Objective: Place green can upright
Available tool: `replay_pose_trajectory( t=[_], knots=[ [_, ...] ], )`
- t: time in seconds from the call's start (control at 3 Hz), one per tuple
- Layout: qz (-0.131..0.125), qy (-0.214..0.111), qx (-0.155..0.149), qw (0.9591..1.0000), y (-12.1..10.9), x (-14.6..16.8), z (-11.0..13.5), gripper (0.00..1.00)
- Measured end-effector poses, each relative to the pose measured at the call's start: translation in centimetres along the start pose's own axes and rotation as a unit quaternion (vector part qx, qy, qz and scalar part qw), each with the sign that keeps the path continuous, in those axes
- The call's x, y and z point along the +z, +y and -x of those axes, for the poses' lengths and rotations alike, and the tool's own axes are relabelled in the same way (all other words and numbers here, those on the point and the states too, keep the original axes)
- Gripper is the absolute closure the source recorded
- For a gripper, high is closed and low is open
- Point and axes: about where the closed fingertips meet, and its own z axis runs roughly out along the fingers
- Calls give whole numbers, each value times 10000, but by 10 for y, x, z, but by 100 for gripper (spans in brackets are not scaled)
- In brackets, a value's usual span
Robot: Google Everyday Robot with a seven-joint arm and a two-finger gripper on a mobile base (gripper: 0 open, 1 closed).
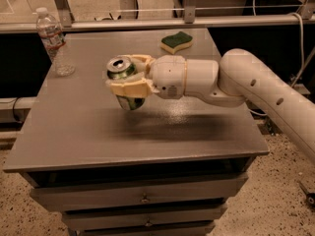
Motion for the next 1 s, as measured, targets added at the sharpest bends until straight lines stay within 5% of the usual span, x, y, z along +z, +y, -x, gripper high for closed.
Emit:
replay_pose_trajectory(
  t=[1.0],
  knots=[
    [112, -216, 325, 9992, 7, -12, -34, 30]
  ],
)
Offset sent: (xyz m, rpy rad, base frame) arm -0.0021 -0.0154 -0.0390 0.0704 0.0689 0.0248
